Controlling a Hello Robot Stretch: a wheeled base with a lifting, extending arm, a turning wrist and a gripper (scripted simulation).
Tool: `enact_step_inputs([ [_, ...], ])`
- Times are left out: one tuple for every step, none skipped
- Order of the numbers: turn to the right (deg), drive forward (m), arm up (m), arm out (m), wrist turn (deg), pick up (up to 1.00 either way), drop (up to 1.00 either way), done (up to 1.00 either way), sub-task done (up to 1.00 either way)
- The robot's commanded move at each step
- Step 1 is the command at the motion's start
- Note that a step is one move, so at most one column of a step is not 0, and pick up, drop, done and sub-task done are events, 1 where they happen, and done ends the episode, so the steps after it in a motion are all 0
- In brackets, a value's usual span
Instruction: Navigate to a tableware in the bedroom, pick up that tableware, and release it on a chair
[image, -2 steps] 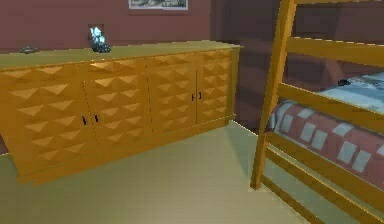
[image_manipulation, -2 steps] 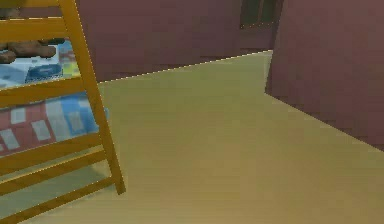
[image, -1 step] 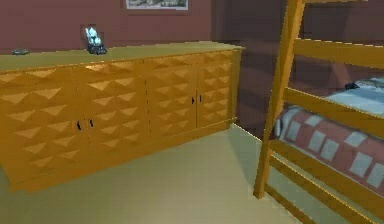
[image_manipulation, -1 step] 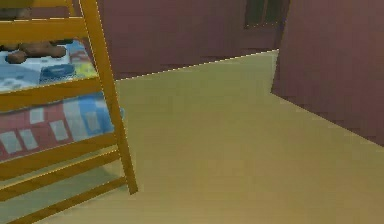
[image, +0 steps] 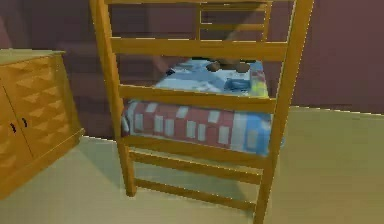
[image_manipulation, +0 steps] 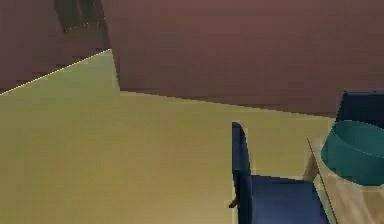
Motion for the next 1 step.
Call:
enact_step_inputs([
  [45.0, 0.0, 0.0, 0.0, 0.0, 0.0, 0.0, 0.0, 0.0],
])
